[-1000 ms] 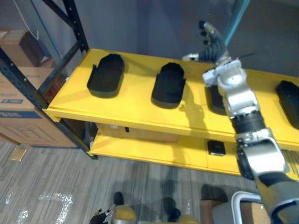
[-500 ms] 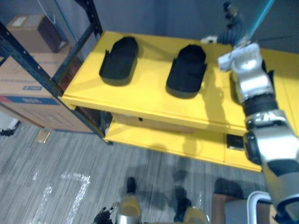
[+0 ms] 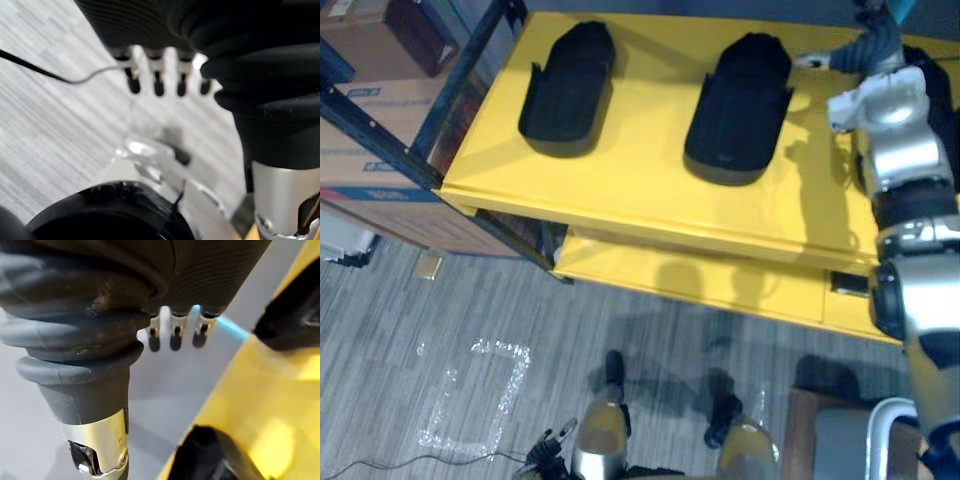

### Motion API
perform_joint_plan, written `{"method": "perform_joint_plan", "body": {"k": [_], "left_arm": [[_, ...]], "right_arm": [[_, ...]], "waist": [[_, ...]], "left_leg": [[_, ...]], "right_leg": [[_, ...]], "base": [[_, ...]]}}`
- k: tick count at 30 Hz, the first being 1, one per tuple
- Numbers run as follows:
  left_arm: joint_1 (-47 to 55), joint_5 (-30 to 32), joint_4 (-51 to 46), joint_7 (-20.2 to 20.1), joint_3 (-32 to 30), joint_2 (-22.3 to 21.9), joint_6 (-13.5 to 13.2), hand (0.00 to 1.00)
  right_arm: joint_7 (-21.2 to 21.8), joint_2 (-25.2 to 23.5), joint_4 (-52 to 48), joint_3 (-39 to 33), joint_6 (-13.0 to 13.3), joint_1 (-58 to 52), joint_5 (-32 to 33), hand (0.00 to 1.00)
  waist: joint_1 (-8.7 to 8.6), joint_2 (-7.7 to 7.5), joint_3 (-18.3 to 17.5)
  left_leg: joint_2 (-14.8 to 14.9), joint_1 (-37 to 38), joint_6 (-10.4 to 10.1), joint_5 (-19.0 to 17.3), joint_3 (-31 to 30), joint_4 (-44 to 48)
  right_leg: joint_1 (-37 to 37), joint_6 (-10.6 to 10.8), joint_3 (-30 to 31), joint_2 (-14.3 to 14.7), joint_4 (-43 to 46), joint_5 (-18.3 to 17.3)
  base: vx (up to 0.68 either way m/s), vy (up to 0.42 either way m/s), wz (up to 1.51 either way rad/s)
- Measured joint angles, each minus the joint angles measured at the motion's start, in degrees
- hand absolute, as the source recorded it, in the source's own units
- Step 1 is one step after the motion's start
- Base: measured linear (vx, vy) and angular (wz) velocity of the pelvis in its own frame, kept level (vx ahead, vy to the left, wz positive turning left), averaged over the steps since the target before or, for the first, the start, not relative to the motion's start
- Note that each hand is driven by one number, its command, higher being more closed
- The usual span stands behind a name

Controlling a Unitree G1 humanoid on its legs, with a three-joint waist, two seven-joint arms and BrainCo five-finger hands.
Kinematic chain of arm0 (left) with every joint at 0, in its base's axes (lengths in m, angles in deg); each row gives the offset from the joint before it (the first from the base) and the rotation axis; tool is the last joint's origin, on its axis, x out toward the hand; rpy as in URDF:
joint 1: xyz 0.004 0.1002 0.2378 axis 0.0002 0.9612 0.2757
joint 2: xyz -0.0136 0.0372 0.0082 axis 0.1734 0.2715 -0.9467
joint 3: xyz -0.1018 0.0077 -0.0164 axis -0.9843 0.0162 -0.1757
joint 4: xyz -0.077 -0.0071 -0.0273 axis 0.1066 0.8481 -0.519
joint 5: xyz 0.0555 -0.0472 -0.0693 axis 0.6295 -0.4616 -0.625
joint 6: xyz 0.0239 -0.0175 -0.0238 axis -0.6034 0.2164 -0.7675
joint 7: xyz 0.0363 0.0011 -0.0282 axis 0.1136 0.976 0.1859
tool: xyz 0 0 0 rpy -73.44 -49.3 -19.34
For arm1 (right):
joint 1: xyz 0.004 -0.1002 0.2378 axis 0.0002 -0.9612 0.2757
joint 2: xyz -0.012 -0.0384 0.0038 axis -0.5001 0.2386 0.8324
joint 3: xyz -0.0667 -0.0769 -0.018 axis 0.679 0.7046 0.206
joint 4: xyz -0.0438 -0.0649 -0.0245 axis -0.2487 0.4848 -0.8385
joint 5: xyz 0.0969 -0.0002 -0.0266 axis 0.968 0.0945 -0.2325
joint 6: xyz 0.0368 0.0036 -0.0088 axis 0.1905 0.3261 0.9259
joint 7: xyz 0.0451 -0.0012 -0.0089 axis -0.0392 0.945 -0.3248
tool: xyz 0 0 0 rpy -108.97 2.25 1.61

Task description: Walk over and take plastic housings, then place them on the shelf

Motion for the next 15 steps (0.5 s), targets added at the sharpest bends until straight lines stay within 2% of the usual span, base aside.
{"method": "perform_joint_plan", "body": {"k": [2,6,15], "left_arm": [[0.0,0.0,-0.3,-0.2,0.2,-0.1,0.0,0.0],[0.0,0.0,-0.3,-0.3,0.2,-0.1,0.1,0.0],[0.0,0.0,-1.5,-0.3,0.2,-0.1,1.3,0.0]], "right_arm": [[2.5,0.0,0.5,0.0,-0.5,0.2,0.1,0.0],[7.3,0.0,2.0,1.3,-2.6,0.2,2.5,0.0],[13.5,0.1,4.0,1.4,-2.6,0.2,3.5,0.0]], "waist": [[0.02,0.58,0.4],[0.07,0.69,0.4],[0.25,0.96,0.6]], "left_leg": [[0.0,0.0,0.0,0.0,0.0,0.0],[0.0,0.0,0.0,0.0,0.0,0.0],[0.0,0.0,0.0,0.0,-0.1,0.0]], "right_leg": [[-0.1,0.0,0.0,0.0,0.2,-0.1],[-0.6,-0.1,0.0,-0.4,1.4,-1.2],[-0.8,-0.2,0.1,-0.5,2.2,-1.4]], "base": [[0.0,0.0,0.0],[0.0,-0.003,0.01],[0.01,-0.004,0.0]]}}
